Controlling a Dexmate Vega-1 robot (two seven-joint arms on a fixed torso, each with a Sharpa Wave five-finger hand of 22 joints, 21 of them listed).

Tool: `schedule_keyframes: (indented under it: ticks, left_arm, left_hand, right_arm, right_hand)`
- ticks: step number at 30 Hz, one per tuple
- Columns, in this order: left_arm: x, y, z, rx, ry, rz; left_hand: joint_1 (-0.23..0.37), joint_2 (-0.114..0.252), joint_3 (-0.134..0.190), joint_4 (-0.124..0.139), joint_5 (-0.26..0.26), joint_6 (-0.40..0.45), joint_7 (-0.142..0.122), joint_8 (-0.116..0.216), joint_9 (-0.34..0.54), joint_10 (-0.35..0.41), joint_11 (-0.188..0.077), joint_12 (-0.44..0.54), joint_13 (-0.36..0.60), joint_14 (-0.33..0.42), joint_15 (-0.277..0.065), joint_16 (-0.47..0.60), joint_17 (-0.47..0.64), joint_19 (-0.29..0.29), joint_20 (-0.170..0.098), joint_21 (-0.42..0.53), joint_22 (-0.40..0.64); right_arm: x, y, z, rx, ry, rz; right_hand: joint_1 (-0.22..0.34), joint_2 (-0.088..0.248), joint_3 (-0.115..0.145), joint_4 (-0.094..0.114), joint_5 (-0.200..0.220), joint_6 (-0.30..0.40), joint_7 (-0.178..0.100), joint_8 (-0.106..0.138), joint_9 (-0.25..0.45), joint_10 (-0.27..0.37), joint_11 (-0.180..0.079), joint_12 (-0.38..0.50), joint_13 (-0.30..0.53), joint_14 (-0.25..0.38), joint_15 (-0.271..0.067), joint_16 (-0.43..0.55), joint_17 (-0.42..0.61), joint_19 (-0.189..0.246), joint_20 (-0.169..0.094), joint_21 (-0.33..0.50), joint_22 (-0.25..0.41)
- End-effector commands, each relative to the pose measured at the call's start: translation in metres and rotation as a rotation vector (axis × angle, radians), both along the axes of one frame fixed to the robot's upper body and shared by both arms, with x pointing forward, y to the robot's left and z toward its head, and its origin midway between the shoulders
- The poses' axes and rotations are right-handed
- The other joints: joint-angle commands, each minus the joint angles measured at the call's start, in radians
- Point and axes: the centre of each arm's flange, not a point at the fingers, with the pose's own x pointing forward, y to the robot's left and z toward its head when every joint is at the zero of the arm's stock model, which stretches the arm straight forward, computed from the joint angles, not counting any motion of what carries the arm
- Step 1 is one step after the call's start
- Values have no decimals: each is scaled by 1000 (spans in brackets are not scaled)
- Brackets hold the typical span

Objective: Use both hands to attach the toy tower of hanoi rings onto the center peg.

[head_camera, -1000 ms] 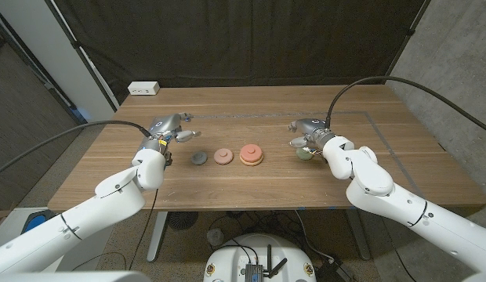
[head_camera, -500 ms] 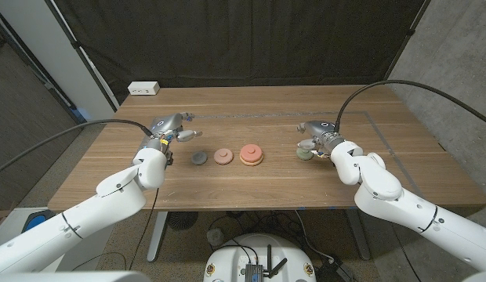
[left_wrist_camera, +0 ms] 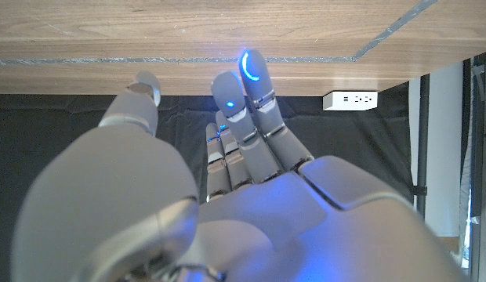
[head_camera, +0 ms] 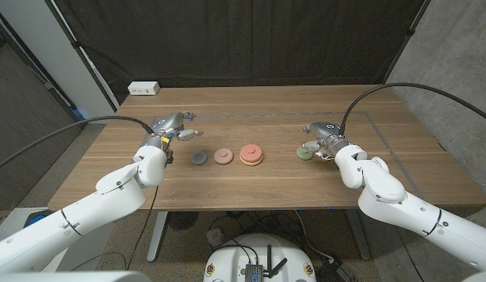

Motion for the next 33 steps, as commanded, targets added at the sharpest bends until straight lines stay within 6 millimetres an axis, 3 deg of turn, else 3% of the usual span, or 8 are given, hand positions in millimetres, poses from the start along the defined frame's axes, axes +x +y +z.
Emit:
schedule_keyframes:
  ticks: [1,33]
  left_arm:
    - [-1,-1,6,86,54,-13]
    - [-9,7,17,282,145,-131]
  left_hand:
    - [5,-3,7,0,5,7,-8,3,4,3,-9,1,5,-8,-46,-2,-1,-4,-119,10,3]
    - [18,-9,7,-5,7,3,-10,0,0,5,-21,1,0,-10,-47,-1,-15,-6,-120,16,3]
  right_arm:
    - [0,0,-4,17,-5,-12]
    - [-5,8,-7,33,-8,-25]
  right_hand:
    - [3,0,6,1,-3,10,-1,3,2,14,-1,0,3,-3,-34,1,3,-9,-69,0,2]
    - [-4,5,11,5,-3,18,1,3,4,28,-6,2,13,-6,-34,2,5,-15,-69,2,0]
